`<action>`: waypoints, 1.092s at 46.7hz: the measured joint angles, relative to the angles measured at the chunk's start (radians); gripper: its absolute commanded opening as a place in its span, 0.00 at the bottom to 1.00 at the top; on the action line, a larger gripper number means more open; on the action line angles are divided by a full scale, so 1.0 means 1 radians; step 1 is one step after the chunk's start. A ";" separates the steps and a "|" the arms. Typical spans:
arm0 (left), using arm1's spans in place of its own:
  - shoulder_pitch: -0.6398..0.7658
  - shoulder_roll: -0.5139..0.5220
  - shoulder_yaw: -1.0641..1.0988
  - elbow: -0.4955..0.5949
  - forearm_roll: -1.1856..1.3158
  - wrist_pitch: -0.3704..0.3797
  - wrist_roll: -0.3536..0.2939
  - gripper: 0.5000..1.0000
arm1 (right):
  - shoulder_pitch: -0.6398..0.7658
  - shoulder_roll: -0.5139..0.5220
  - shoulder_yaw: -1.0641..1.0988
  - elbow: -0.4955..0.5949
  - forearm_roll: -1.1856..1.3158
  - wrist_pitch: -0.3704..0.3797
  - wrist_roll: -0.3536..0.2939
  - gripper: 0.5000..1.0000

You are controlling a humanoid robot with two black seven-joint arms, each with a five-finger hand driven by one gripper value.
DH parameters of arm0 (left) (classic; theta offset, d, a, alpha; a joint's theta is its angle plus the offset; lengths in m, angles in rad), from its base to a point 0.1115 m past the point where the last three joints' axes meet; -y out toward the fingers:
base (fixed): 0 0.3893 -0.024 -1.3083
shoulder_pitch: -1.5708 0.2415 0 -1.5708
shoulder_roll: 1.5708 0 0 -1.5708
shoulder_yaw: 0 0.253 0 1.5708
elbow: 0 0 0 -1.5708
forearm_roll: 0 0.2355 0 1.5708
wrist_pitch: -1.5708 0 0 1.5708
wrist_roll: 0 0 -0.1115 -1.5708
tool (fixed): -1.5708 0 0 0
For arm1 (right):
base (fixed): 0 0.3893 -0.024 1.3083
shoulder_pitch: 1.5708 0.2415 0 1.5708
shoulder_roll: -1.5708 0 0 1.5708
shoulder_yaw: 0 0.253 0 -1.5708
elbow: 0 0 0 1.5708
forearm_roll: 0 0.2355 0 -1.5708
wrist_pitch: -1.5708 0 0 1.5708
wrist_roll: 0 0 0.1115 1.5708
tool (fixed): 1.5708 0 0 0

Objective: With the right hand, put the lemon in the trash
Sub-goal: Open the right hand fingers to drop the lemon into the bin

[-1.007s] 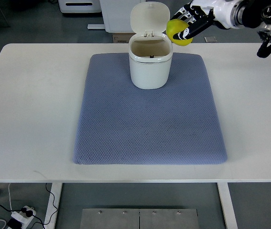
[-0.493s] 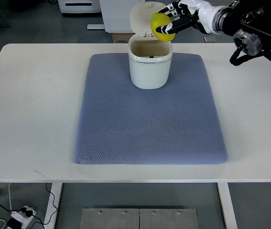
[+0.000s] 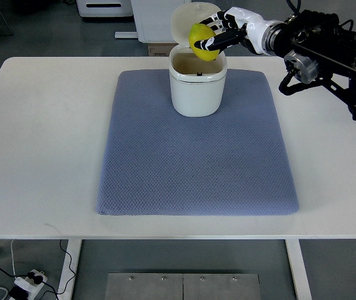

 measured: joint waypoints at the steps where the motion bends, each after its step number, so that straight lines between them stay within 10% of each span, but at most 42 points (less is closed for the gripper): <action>1: 0.000 0.000 0.000 0.000 0.000 0.000 0.000 1.00 | -0.001 0.006 0.001 -0.004 0.000 -0.002 0.000 0.00; 33: 0.000 0.000 0.000 0.000 0.000 0.000 0.000 1.00 | -0.043 0.094 0.028 -0.100 0.000 -0.050 -0.002 0.00; 51: 0.000 0.000 0.000 0.000 0.000 0.000 0.000 1.00 | -0.046 0.092 0.023 -0.102 0.000 -0.050 -0.001 0.40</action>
